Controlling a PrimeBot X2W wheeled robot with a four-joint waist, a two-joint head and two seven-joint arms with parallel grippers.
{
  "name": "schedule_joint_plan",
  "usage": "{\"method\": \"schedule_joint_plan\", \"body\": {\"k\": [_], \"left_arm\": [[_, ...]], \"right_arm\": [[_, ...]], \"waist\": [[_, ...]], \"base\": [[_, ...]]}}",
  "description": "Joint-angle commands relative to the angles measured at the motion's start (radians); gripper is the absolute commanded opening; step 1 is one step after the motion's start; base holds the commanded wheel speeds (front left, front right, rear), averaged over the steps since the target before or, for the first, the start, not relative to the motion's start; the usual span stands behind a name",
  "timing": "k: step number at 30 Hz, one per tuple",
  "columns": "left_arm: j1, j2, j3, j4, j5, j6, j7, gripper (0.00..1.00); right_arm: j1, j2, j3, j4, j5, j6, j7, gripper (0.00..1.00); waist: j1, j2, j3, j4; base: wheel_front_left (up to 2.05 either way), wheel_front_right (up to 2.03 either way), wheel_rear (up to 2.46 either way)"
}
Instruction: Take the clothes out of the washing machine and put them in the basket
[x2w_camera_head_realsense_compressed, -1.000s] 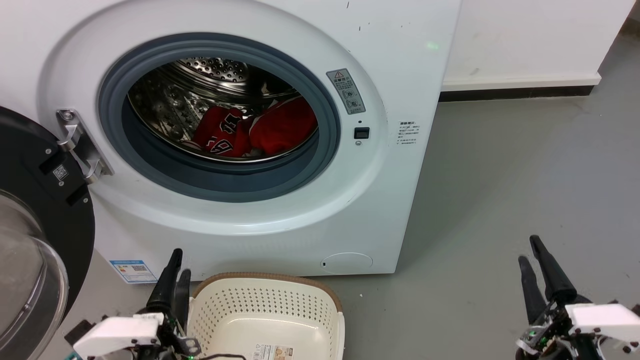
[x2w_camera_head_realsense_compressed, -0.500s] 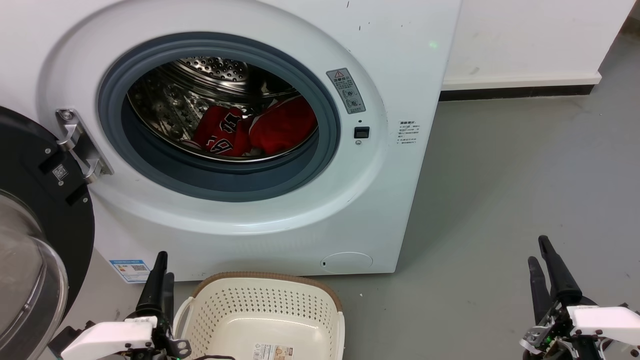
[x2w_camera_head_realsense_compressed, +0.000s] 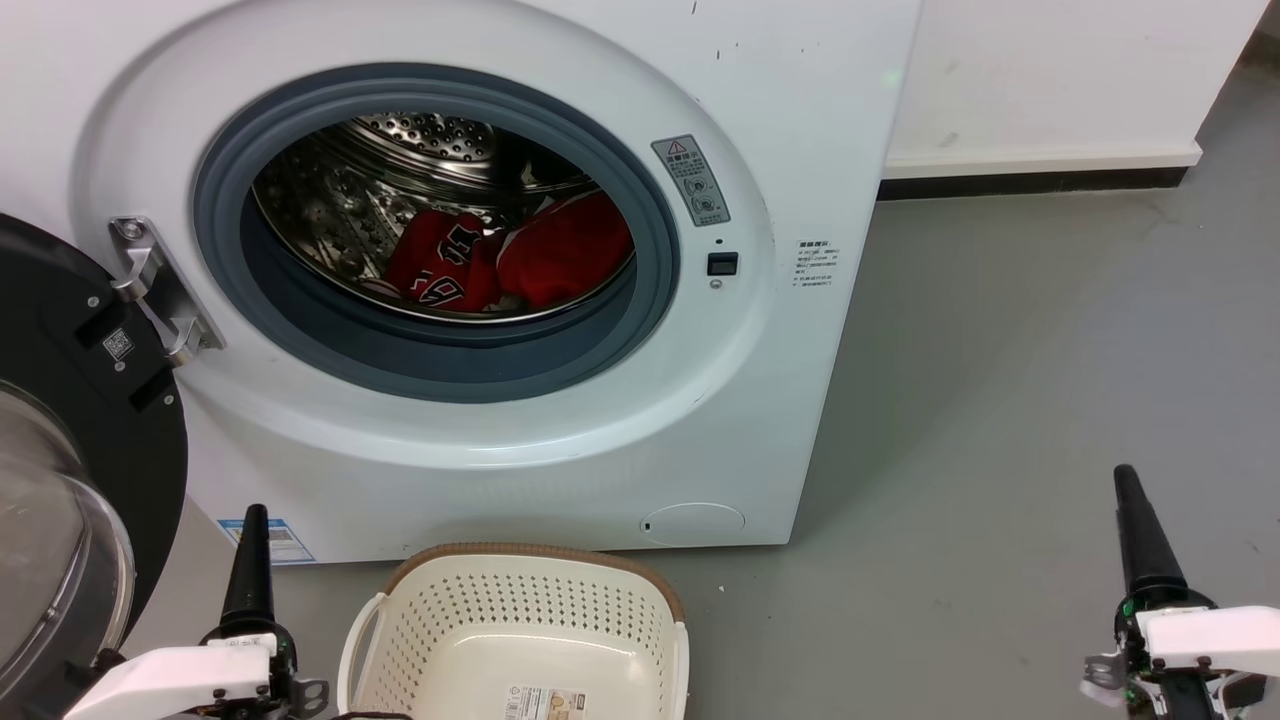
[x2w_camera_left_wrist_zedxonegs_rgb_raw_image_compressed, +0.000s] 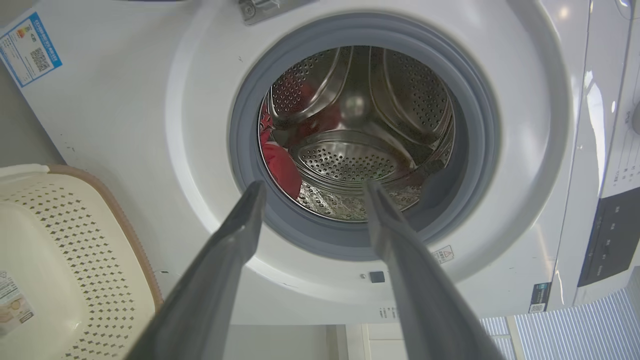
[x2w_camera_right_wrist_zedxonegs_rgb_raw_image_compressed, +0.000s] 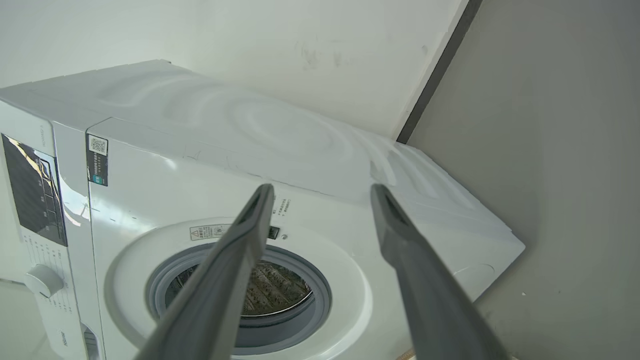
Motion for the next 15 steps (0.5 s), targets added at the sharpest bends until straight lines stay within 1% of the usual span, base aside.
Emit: {"method": "schedule_joint_plan", "body": {"k": [1, 4, 7, 11, 15], "left_arm": [[-0.013, 0.002, 0.013, -0.022, 0.037, 0.000, -0.012, 1.00], [-0.018, 0.003, 0.028, -0.046, 0.096, 0.002, -0.023, 1.00], [-0.023, 0.003, 0.043, -0.080, 0.152, 0.017, -0.034, 1.00], [-0.018, 0.003, 0.030, -0.131, 0.242, 0.044, -0.048, 1.00], [-0.006, 0.003, 0.008, -0.193, 0.341, 0.083, -0.062, 1.00]], "right_arm": [[-0.028, -0.003, -0.012, -0.032, -0.064, 0.000, -0.011, 1.00], [-0.032, -0.004, -0.018, -0.065, -0.161, 0.000, -0.022, 1.00], [-0.035, -0.004, -0.010, -0.108, -0.264, 0.000, -0.033, 1.00], [-0.038, -0.004, 0.000, -0.166, -0.380, 0.000, -0.048, 1.00], [-0.038, -0.004, 0.015, -0.219, -0.488, 0.000, -0.061, 1.00]], "waist": [[0.0000, 0.0000, 0.001, 0.000], [0.0000, 0.0000, 0.004, 0.000], [0.0000, 0.0000, 0.008, 0.000], [0.0000, 0.0000, 0.013, 0.000], [0.0000, 0.0000, 0.018, 0.000]], "base": [[0.00, 0.00, 0.00], [0.00, 0.00, 0.00], [0.00, 0.00, 0.00], [0.00, 0.00, 0.00], [0.00, 0.00, 0.00]]}}
